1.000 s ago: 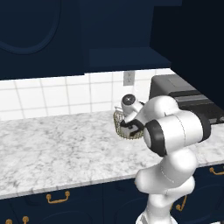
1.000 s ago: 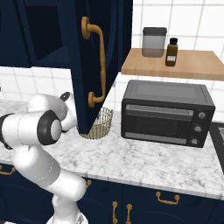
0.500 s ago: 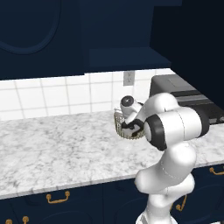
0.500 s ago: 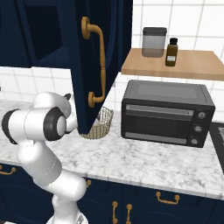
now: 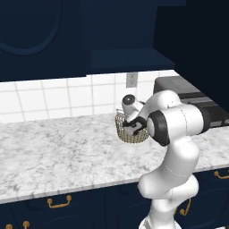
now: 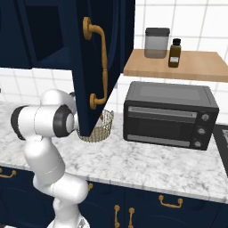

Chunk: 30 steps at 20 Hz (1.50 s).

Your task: Open the cabinet, pick up the bread from the cabinet and place it in the basket. Then move the basket to the dining counter.

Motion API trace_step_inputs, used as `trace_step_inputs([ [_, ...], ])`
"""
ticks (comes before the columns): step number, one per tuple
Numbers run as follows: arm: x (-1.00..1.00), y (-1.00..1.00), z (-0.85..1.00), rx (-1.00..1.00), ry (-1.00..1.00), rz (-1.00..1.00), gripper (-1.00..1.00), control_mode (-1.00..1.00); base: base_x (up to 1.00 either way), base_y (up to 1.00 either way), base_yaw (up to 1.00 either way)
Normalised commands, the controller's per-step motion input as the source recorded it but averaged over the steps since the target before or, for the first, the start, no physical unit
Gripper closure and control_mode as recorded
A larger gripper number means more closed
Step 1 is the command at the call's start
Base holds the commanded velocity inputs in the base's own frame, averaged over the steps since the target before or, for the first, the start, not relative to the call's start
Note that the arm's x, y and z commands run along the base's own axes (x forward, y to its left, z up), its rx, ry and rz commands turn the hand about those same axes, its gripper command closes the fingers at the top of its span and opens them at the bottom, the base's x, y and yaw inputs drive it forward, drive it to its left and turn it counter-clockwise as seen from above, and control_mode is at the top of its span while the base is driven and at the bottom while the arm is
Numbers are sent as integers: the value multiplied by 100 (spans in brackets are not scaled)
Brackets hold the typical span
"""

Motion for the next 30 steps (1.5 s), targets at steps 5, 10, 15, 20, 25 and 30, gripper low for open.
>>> trace_step_inputs([
  [5, 13, 5, -5, 0, 11, 0, -100, -100, 0, 0, 0],
  [10, -16, 0, 20, 0, 0, 0, -100, -100, 0, 0, 0],
  [15, -95, 0, 9, 0, -1, 0, -100, -100, 0, 0, 0],
  [20, -47, 0, 39, 0, -1, 0, -100, -100, 0, 0, 0],
  [25, -65, -2, 4, 3, 1, 0, -100, -100, 0, 0, 0],
  [30, 19, 0, 0, 14, 3, 0, -100, -100, 0, 0, 0],
])
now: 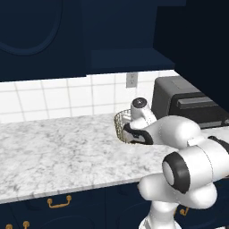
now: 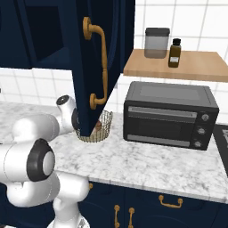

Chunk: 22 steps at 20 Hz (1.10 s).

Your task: Open the cabinet, pick up the bread from the cabinet and place it in the basket. Then move the basket to the dining counter.

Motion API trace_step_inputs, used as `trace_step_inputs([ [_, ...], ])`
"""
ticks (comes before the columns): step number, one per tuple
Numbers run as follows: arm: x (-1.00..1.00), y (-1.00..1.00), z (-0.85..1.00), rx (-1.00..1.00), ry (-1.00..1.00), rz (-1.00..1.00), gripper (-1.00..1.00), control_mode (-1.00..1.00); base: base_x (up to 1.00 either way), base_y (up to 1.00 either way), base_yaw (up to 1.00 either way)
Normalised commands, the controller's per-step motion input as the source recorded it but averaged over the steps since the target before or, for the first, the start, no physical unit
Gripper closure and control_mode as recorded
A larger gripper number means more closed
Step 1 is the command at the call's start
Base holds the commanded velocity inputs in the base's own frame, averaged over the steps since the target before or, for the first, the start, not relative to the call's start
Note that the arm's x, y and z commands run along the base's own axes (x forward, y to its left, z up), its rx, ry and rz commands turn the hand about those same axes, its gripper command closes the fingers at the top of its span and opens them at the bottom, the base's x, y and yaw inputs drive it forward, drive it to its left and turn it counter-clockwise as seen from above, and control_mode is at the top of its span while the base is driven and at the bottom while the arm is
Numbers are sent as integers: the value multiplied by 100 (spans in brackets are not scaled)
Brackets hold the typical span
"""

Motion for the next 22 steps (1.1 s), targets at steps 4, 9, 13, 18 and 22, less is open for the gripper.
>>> trace_step_inputs([
  [4, 59, 2, -4, 16, 8, 2, -100, -100, 0, 0, 0],
  [9, 19, 13, -41, 9, 22, 2, -100, -100, 0, 0, 0],
  [13, 0, 23, -71, 6, 12, 3, 100, -100, 0, 0, 0],
  [18, -25, 33, -74, 2, 1, 3, 100, -100, 0, 0, 0],
  [22, -27, 41, -11, 1, 3, 0, 100, -100, 0, 0, 0],
])
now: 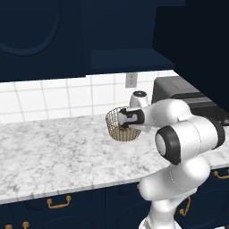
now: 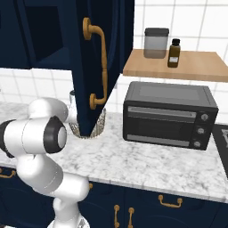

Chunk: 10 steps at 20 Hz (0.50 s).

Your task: Open the cabinet, pick up the bread from the cabinet and place it in the basket. Then move the basket to the dining counter.

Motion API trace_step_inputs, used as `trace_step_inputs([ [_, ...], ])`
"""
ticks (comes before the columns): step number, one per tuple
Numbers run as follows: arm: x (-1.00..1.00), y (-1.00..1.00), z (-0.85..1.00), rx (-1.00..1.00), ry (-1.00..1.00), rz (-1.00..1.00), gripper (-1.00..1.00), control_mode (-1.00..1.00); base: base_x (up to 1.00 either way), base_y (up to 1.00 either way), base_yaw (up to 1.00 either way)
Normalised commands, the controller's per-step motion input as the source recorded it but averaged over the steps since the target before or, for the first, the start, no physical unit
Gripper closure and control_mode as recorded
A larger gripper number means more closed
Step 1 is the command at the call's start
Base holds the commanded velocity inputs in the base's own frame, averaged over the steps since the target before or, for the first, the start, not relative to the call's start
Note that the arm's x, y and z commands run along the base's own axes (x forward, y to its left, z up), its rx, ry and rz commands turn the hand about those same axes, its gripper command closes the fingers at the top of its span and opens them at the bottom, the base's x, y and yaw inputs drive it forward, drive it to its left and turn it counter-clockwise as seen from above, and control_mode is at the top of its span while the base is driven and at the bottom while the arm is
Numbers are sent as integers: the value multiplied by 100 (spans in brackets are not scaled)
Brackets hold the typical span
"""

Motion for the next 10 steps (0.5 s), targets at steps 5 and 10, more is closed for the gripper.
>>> trace_step_inputs([
  [5, -26, 17, 16, 7, 9, 1, 100, -100, 0, 0, 0],
  [10, -37, 24, 36, 12, 3, 0, 100, -100, 0, 0, 0],
])
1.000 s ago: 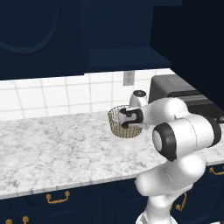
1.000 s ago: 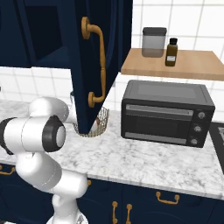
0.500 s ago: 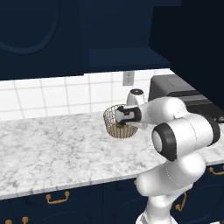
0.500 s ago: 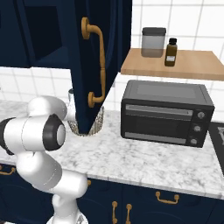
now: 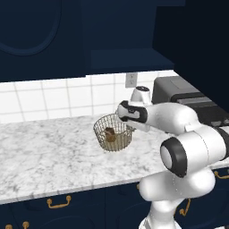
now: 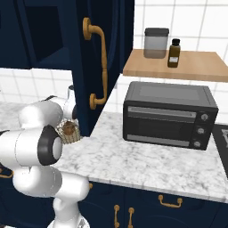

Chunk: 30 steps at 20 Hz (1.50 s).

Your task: Open the cabinet, pick up the bread from the cabinet and place it in the basket. Then move the basket to the dining counter.

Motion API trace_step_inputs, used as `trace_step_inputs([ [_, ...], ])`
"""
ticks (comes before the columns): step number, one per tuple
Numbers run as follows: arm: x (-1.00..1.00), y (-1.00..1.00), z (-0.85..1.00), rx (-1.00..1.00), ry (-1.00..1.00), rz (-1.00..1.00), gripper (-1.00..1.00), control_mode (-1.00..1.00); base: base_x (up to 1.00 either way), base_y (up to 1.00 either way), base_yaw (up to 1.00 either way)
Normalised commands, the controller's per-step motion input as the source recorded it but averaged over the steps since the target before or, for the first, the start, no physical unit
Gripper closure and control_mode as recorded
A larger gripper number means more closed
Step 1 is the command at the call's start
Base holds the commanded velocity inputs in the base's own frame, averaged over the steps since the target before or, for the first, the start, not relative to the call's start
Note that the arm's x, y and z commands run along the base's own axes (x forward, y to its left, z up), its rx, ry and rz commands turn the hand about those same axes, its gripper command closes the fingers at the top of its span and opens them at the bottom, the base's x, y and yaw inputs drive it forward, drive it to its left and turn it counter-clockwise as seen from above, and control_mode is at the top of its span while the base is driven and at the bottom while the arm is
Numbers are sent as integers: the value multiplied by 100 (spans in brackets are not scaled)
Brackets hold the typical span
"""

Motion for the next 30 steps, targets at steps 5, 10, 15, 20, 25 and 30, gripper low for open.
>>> trace_step_inputs([
  [5, -79, 46, 21, 10, 5, -8, 100, -100, 0, 0, 0],
  [10, -75, 49, 13, 6, 2, -16, 100, -100, 0, 0, 0],
  [15, -55, 19, 15, 3, -5, -32, 100, -100, 0, 0, 0],
  [20, -39, -10, 31, 6, -7, -32, 100, -100, 0, 0, 0],
  [25, -34, -18, 62, 0, -10, -16, 100, -100, 0, 0, 0],
  [30, -61, -52, 61, -1, -4, -4, 100, -100, 0, 0, 0],
])
